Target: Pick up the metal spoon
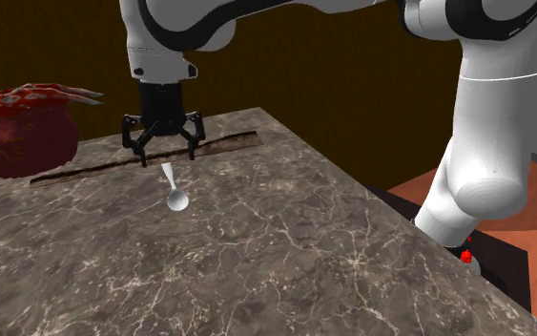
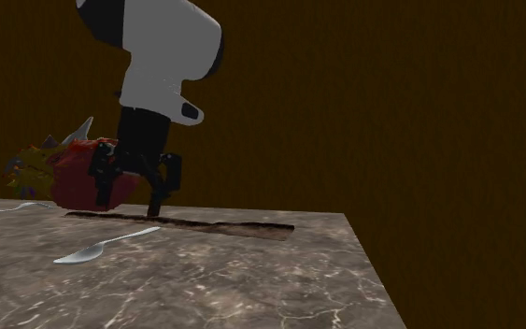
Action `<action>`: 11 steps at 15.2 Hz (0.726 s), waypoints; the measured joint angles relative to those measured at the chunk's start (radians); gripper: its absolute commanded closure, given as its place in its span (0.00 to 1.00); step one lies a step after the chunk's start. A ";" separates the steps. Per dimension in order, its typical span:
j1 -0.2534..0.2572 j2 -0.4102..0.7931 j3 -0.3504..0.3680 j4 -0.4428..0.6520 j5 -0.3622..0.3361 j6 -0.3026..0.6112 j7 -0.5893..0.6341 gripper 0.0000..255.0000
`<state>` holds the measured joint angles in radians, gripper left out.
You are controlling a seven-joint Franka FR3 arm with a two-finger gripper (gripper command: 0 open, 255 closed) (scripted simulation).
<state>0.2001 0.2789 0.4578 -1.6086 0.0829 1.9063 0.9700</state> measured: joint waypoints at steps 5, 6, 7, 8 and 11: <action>0.006 0.029 -0.003 -0.029 -0.009 0.058 0.003 0.00; 0.006 0.031 -0.004 -0.037 -0.009 0.068 0.002 0.00; 0.007 0.033 -0.004 -0.044 -0.010 0.078 0.002 0.00; 0.007 0.033 -0.004 -0.050 -0.010 0.084 0.002 1.00; 0.006 0.031 -0.004 -0.055 -0.010 0.088 0.001 1.00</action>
<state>0.2059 0.3101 0.4534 -1.6634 0.0729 1.9948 0.9714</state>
